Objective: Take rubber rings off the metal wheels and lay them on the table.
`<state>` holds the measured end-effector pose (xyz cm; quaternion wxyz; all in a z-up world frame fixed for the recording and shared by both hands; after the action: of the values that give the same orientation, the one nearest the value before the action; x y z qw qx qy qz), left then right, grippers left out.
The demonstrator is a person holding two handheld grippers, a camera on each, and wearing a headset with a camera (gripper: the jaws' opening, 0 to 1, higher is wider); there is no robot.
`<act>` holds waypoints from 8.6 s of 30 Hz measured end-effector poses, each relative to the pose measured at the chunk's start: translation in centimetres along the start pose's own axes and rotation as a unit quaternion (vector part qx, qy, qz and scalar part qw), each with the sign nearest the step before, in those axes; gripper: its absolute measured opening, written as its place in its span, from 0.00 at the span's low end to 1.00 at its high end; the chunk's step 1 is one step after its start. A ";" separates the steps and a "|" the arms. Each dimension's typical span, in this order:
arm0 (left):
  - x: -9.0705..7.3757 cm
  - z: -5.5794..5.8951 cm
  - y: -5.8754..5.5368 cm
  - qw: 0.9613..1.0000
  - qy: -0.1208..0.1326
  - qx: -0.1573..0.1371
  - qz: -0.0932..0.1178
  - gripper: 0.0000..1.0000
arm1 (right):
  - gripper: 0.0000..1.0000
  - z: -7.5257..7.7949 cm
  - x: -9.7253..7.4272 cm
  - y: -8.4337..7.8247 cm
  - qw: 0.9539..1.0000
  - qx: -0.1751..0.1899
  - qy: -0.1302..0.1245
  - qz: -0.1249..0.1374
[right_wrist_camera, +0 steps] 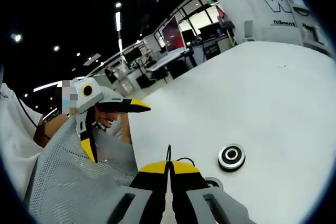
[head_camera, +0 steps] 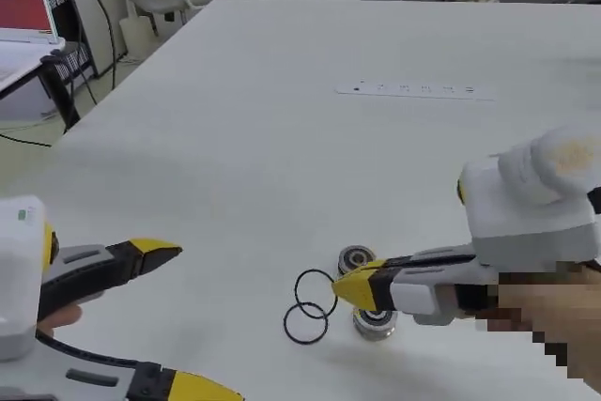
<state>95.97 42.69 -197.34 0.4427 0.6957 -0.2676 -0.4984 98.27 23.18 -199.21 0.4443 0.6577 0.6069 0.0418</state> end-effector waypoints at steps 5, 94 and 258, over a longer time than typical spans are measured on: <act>0.0 0.0 -0.1 1.000 -0.001 -0.003 -0.001 0.98 | 0.00 0.6 0.8 -0.7 1.000 -0.013 -0.018 -0.017; -0.3 -3.9 10.5 0.986 0.010 0.154 0.062 0.83 | 0.05 7.0 -5.9 2.4 0.982 0.026 -0.148 0.119; 17.5 -2.9 2.6 0.986 -0.084 0.146 -0.013 0.08 | 0.00 8.1 -2.3 0.6 0.985 0.010 -0.163 0.051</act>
<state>105.14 28.24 -202.77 0.3059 0.7120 -0.3641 -0.5166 102.92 17.00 -202.56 0.5279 0.6904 0.4921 -0.0500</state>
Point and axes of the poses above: the centre of the closed fingertips' face, and the gripper's own axes: x roughly forward along the fingers, z roughly to its right, y roughly out of its top, the point moved 7 cm from there along -x, roughly backward along the fingers, and after that the axes turned 15 degrees about x, right-handed, at the moved point
